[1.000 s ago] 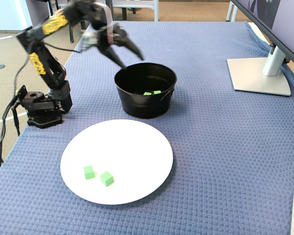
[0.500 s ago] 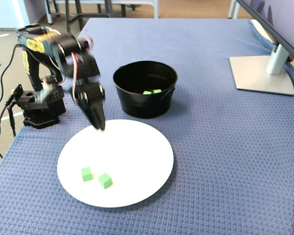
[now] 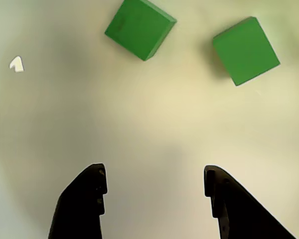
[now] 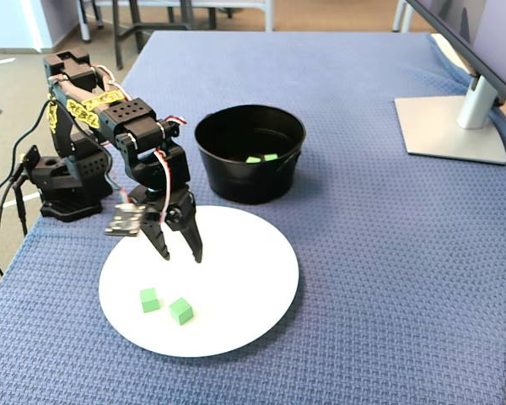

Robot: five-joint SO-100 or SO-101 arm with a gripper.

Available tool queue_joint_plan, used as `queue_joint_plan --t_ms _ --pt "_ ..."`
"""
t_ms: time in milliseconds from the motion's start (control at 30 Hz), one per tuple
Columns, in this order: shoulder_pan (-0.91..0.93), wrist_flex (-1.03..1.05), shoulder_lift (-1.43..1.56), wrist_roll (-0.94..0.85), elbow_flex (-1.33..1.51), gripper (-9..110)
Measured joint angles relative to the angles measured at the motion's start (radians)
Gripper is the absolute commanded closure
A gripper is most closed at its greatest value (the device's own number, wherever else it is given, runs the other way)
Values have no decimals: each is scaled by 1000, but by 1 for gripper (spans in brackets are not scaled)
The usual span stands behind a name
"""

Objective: Pick up the green cubes from the white plate and place them in the black recipient

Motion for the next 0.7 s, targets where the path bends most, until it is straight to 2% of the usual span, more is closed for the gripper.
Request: queue_joint_plan --t_ms 133,267,367,700 --pt "11 12 34 -290 55 80" --pt "83 -101 103 -603 209 81" --pt "114 -199 149 -769 322 81" --pt "167 -129 160 -907 328 81"
